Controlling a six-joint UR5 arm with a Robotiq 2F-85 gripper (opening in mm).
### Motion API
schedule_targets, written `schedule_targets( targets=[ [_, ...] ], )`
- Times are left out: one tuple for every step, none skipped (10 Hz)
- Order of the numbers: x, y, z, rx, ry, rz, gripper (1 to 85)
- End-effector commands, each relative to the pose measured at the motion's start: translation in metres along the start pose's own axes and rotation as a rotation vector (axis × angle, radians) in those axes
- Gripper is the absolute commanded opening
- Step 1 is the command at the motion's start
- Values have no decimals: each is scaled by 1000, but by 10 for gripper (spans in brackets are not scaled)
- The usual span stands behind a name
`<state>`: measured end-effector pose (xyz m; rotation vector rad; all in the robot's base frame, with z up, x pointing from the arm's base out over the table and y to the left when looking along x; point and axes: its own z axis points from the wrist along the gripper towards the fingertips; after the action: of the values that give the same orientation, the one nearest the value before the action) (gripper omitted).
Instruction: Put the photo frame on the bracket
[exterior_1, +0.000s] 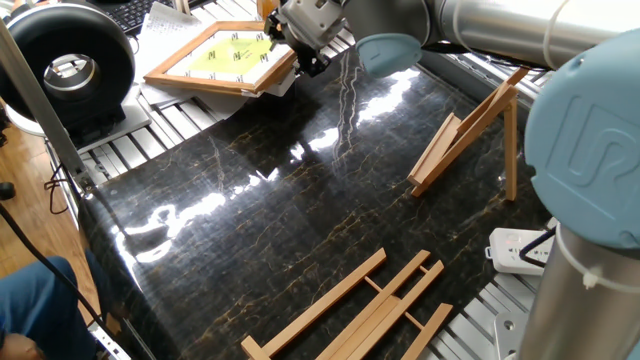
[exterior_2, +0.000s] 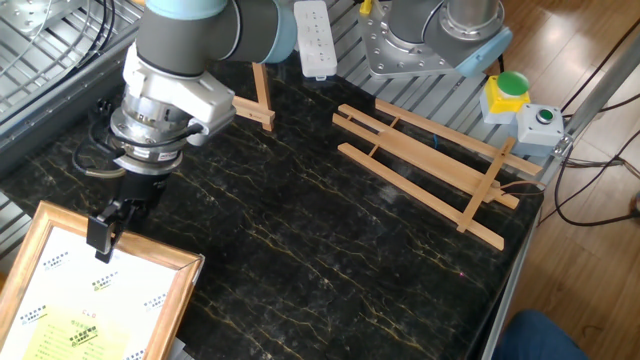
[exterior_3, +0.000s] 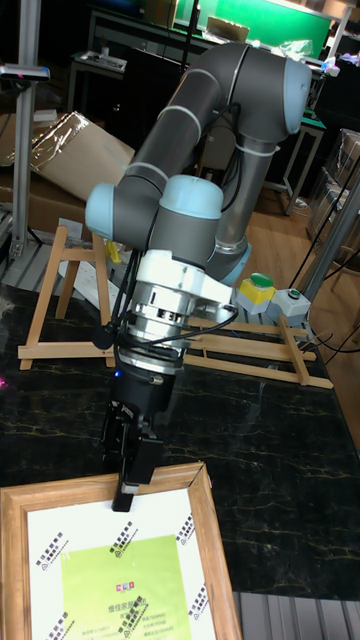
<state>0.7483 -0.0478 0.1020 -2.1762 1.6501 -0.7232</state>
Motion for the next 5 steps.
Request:
schedule_targets(
  targets=[
    [-1,-3,6,11,-13,18,610],
    [0,-4,6,12,-15,15,607],
    [1,-4,7,13,-18,13,600],
    [2,-4,7,12,-22,12,590],
    [3,-4,7,13,-24,12,587]
  ],
)
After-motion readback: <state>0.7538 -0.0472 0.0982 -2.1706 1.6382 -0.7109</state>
